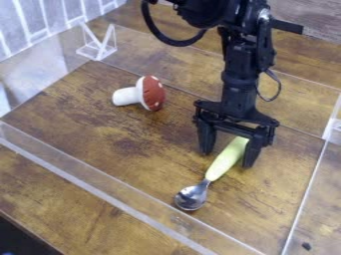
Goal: Move the green spoon to the left side of the table
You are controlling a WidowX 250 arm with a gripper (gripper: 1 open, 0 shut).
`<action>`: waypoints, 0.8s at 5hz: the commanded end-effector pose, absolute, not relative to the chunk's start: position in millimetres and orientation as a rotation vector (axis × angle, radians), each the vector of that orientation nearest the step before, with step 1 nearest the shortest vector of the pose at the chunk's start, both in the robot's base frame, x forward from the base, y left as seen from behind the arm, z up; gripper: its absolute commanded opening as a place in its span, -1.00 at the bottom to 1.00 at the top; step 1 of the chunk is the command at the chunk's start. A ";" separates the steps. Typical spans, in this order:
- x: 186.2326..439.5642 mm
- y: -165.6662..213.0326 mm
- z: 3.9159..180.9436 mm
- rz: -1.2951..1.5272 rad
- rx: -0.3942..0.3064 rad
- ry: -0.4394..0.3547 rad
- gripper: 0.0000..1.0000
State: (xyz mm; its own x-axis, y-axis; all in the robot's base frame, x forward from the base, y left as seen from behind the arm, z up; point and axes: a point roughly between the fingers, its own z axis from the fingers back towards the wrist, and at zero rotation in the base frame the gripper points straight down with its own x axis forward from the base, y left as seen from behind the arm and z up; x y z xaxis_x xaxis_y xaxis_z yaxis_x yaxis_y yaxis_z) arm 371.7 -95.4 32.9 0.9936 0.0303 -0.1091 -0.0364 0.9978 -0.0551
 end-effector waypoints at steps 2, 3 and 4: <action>383.3 -89.7 52.6 0.062 -0.076 0.057 1.00; 381.8 -92.2 53.9 0.061 -0.078 0.061 1.00; 382.5 -95.5 51.7 0.040 -0.074 0.075 -1.00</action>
State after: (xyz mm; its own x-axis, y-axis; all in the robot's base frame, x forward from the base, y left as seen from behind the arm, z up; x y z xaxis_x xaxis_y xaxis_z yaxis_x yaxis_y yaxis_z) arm 373.2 -91.2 32.3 0.9893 0.0506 -0.1366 -0.0589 0.9966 -0.0573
